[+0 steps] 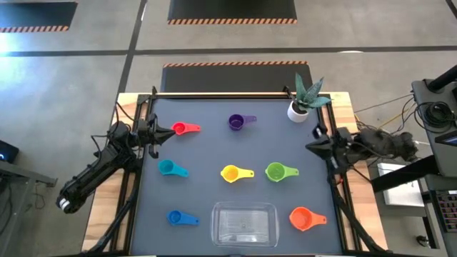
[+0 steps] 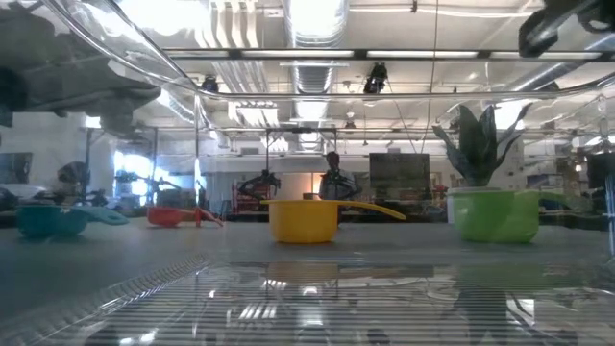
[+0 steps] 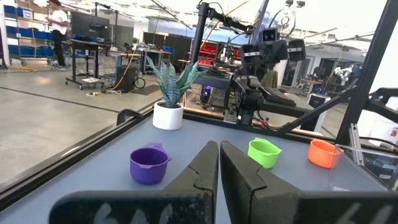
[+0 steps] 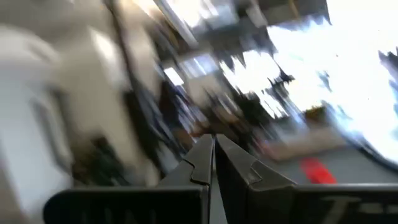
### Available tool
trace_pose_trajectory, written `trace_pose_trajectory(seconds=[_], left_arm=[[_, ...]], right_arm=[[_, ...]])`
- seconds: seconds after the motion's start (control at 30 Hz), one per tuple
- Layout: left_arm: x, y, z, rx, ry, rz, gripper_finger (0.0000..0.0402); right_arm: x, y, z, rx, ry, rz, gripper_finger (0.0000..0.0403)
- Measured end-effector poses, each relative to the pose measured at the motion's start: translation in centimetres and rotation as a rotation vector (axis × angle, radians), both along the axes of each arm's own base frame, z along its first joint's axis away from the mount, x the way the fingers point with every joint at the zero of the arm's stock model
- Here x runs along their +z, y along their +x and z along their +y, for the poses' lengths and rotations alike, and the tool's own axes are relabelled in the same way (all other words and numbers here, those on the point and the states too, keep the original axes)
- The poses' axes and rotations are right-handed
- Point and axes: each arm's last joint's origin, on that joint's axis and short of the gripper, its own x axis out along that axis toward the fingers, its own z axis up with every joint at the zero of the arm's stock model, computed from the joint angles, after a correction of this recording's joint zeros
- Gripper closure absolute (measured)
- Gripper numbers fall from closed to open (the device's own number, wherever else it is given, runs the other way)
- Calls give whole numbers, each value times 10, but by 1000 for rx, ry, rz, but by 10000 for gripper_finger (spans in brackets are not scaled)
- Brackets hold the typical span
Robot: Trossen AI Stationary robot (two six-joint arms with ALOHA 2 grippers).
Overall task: Nest measuring cups in basket
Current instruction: Stack the green measuring cup on top of the orange measuring cup
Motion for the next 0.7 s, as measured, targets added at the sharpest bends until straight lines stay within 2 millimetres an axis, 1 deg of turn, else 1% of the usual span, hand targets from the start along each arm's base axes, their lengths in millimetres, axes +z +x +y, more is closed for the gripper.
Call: trace_pose_trajectory(seconds=[0.1, 0.17, 0.2, 0.27, 0.37, 0.53, 0.63, 0.7], left_arm=[[0, 0, 0, 0, 0, 0, 402], [0, 0, 0, 0, 0, 0, 402], [0, 0, 0, 0, 0, 0, 402], [0, 0, 0, 0, 0, 0, 402], [0, 0, 0, 0, 0, 0, 402], [0, 0, 0, 0, 0, 0, 402], [0, 0, 0, 0, 0, 0, 402], [0, 0, 0, 0, 0, 0, 402]], right_arm=[[18, 7, -1, -78, -15, 247, 394], [27, 15, 0, -82, -41, 391, 394], [28, 22, 1, -81, -59, 479, 394], [23, 40, 5, -82, -105, 696, 394], [20, 54, 7, -86, -155, 928, 394], [11, 72, 11, -56, -175, 1144, 385], [-3, 80, 14, -32, -187, 1264, 366], [-9, 83, 14, -37, -192, 1314, 348]])
